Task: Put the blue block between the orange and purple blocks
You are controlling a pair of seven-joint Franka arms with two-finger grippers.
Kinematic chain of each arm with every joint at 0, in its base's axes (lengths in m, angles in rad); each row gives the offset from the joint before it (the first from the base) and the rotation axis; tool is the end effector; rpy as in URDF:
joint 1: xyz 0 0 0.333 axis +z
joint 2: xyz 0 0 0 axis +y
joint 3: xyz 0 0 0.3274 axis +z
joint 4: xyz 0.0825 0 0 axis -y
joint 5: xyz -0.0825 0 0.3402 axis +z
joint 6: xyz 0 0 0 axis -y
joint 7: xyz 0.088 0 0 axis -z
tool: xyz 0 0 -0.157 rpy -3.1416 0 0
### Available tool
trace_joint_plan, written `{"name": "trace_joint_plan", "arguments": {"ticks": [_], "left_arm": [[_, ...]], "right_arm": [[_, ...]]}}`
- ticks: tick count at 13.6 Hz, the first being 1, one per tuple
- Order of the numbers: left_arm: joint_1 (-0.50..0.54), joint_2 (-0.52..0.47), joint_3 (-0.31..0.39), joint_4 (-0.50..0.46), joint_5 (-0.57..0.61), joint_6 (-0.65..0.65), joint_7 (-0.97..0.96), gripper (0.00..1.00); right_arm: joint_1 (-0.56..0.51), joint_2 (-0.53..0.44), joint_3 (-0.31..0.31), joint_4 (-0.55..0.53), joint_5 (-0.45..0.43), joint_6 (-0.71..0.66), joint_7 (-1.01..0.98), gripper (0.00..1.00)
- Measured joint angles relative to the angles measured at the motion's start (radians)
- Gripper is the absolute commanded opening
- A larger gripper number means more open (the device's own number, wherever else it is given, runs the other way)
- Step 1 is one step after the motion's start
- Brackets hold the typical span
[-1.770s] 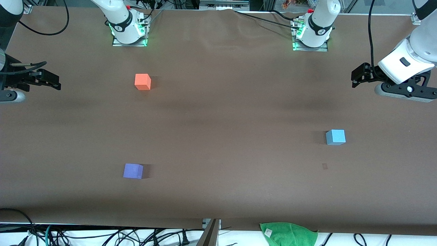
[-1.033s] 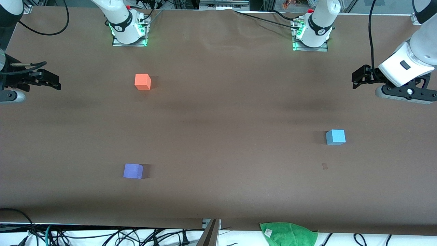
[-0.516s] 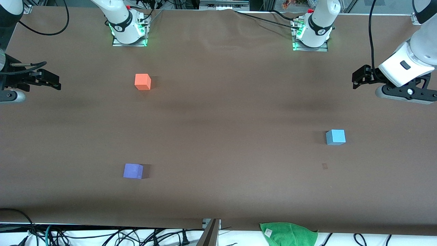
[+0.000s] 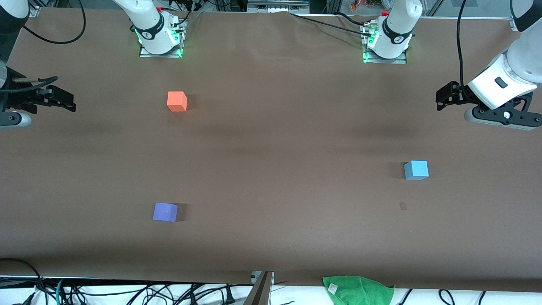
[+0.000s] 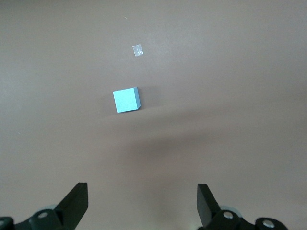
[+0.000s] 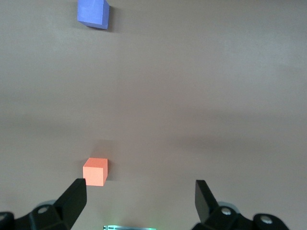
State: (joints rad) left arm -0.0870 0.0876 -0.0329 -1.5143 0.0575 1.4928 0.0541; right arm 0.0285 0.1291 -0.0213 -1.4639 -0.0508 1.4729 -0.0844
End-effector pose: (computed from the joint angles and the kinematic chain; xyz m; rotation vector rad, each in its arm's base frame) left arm 0.5213 -0.0526 0.5584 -3.0675 0.2655 0.1652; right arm 0.5345 -0.0038 0.5558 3.0839 0.1384 -0.1886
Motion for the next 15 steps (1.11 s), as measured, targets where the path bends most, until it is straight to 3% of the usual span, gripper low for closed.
{"name": "trace_joint_plan", "arguments": {"ticks": [15], "left_arm": [[-0.001, 0.023, 0.0, 0.008, 0.0, 0.001, 0.001, 1.0]], "right_arm": [[0.0, 0.0, 0.0, 0.0, 0.009, 0.003, 0.0, 1.0]]}}
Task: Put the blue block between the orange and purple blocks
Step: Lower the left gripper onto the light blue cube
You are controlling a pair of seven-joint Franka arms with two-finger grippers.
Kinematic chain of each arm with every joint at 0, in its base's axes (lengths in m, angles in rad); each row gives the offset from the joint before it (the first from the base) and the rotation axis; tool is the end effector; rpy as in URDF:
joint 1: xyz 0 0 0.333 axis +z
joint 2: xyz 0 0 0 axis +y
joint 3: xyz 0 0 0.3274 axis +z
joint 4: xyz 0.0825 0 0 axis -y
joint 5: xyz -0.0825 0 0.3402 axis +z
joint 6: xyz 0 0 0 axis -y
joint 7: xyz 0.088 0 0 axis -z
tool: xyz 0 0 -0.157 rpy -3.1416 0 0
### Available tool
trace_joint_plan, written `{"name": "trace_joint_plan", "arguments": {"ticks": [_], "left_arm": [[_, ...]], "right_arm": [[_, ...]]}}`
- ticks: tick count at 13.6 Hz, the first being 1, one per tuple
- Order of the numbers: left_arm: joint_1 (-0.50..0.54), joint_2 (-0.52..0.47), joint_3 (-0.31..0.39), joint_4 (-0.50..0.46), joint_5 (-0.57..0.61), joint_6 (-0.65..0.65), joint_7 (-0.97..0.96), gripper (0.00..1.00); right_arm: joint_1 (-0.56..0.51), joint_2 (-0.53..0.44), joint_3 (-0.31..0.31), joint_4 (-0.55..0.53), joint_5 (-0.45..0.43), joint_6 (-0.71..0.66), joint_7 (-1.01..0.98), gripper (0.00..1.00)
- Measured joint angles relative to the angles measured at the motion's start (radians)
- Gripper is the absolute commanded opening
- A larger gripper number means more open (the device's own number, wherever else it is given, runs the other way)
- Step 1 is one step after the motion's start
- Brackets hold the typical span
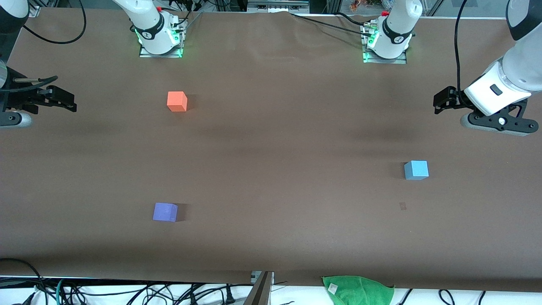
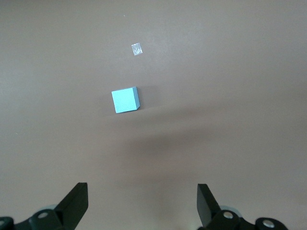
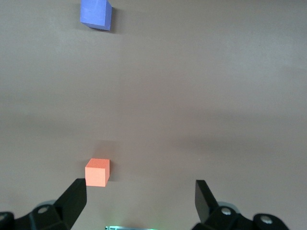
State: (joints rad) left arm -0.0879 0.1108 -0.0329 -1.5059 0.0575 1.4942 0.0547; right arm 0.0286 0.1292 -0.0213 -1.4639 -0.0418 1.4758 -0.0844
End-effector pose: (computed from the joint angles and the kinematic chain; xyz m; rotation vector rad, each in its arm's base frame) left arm 0.5274 -0.0537 0.5498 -3.0664 0.2684 0.1858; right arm 0.5350 -0.0023 0.5559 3.0930 0.1396 -0.1843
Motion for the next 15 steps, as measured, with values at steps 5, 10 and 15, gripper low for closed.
{"name": "trace_joint_plan", "arguments": {"ticks": [5, 10, 15], "left_arm": [[-0.002, 0.043, 0.001, 0.01, 0.0, 0.001, 0.006, 1.0], [0.041, 0.144, 0.009, 0.012, 0.003, 0.076, 0.016, 1.0], [0.11, 0.279, 0.011, -0.055, 0.004, 0.332, 0.031, 1.0]], "right_arm": [[0.0, 0.0, 0.0, 0.0, 0.0, 0.0, 0.0, 1.0], [0.0, 0.0, 0.0, 0.0, 0.0, 0.001, 0.0, 1.0], [0.0, 0.001, 0.003, 0.0, 0.0, 0.001, 0.0, 1.0]]}}
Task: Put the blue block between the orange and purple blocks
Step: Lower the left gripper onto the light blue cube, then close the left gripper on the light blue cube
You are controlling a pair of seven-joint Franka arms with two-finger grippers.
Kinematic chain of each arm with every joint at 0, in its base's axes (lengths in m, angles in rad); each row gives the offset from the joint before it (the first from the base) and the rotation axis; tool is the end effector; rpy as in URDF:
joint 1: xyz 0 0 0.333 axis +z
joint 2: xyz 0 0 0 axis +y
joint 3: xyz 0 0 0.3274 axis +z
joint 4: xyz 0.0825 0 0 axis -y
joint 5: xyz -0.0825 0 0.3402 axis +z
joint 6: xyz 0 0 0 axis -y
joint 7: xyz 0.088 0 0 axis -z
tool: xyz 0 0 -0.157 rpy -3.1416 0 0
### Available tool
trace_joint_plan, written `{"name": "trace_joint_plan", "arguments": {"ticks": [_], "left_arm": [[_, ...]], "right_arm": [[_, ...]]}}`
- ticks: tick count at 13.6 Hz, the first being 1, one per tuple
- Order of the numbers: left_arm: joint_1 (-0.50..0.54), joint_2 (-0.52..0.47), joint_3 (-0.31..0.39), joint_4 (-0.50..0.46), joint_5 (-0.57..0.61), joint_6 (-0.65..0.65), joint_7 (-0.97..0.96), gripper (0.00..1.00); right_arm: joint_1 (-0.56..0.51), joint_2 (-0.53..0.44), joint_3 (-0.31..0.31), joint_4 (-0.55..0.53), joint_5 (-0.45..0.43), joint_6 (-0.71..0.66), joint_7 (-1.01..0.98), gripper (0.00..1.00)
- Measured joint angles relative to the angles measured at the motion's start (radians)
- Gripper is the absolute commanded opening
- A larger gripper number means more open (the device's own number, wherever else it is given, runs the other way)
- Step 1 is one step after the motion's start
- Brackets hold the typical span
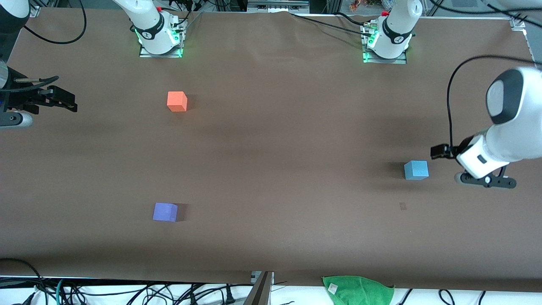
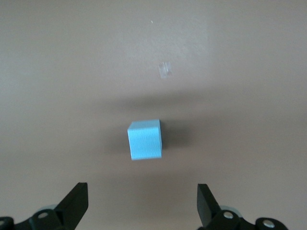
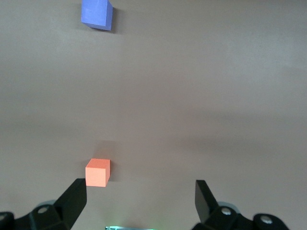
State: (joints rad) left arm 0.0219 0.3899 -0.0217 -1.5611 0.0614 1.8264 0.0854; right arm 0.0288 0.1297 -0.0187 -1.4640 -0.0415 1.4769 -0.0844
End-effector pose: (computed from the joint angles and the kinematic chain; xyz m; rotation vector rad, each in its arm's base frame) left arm 0.6151 0.0095 0.3883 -3.0867 0.1596 0.1957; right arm 0.5353 -0.0008 0.5557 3.0933 0.1440 -0.1834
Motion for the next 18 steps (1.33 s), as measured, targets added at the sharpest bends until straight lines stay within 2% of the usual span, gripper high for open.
{"name": "trace_joint_plan", "arguments": {"ticks": [3, 6, 10, 18], "left_arm": [[0.0, 0.013, -0.002, -0.126, 0.0, 0.144, 0.0, 1.0], [0.0, 0.018, -0.002, -0.218, 0.003, 0.218, 0.001, 0.99], [0.008, 0.057, 0.0, -0.257, 0.019, 0.269, -0.003, 0.99], [0.032, 0.16, 0.001, -0.27, 0.019, 0.399, -0.007, 1.0]], "right_arm": [[0.0, 0.001, 0.0, 0.0, 0.0, 0.002, 0.0, 1.0], [0.0, 0.004, 0.0, 0.0, 0.0, 0.01, 0.0, 1.0], [0.0, 0.008, 0.0, 0.0, 0.0, 0.017, 0.0, 1.0], [0.0, 0.008, 0.001, 0.0, 0.0, 0.019, 0.0, 1.0]]}}
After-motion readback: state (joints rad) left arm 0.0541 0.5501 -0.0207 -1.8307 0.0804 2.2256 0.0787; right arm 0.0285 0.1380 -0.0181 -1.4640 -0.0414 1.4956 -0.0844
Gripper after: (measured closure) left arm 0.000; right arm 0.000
